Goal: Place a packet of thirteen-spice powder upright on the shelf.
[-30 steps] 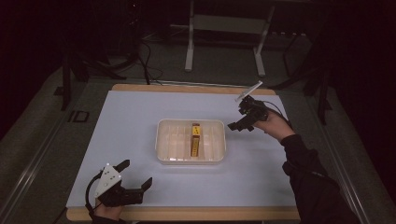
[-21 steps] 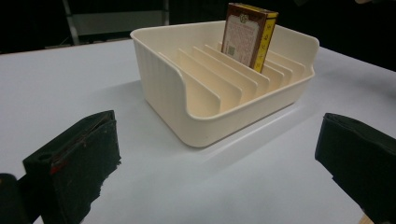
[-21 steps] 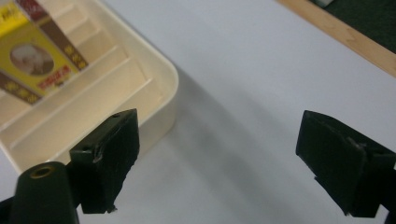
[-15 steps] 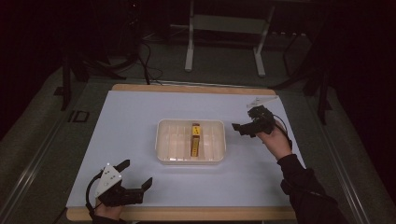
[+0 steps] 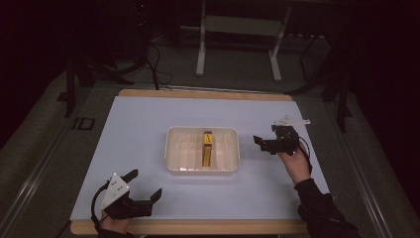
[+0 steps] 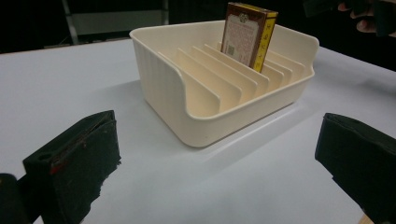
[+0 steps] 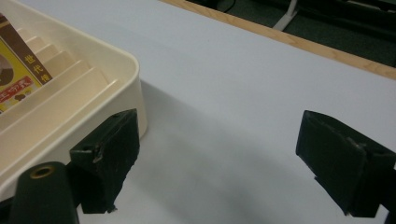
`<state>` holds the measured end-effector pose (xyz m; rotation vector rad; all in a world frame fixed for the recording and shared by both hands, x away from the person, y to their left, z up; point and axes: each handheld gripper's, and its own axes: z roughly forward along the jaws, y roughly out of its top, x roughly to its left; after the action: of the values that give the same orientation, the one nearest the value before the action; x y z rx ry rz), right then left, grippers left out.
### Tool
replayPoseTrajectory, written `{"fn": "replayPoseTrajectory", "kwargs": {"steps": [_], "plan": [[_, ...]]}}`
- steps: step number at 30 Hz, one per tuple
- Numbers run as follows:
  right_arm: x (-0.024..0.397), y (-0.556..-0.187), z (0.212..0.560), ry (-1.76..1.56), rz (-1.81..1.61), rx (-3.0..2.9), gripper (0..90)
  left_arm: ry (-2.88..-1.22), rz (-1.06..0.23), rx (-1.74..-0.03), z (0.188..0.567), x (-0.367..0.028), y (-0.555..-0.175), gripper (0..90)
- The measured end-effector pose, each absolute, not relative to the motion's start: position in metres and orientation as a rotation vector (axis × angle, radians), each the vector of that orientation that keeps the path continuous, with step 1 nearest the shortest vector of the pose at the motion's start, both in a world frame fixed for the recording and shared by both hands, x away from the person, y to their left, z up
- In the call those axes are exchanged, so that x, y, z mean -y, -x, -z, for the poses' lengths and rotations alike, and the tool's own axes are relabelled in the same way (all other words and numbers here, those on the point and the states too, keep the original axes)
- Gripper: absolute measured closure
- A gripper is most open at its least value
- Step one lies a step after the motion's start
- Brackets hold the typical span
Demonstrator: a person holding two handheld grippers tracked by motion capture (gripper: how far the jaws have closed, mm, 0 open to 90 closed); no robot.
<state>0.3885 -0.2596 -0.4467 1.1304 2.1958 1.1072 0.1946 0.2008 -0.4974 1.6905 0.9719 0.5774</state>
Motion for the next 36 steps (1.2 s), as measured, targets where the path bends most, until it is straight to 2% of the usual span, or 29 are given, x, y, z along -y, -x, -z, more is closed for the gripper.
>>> {"fn": "replayPoseTrajectory", "kwargs": {"steps": [16,36], "plan": [[0.278,-0.377,0.46,-1.161,-1.139,-2.118,13.5,-1.703,-0.564,-0.957,0.498,-0.198,-0.195,0.0],[0.283,-0.376,0.473,-1.206,-1.121,-2.094,13.5,-1.701,-0.549,-0.949,0.497,-0.196,-0.196,0.0]]}}
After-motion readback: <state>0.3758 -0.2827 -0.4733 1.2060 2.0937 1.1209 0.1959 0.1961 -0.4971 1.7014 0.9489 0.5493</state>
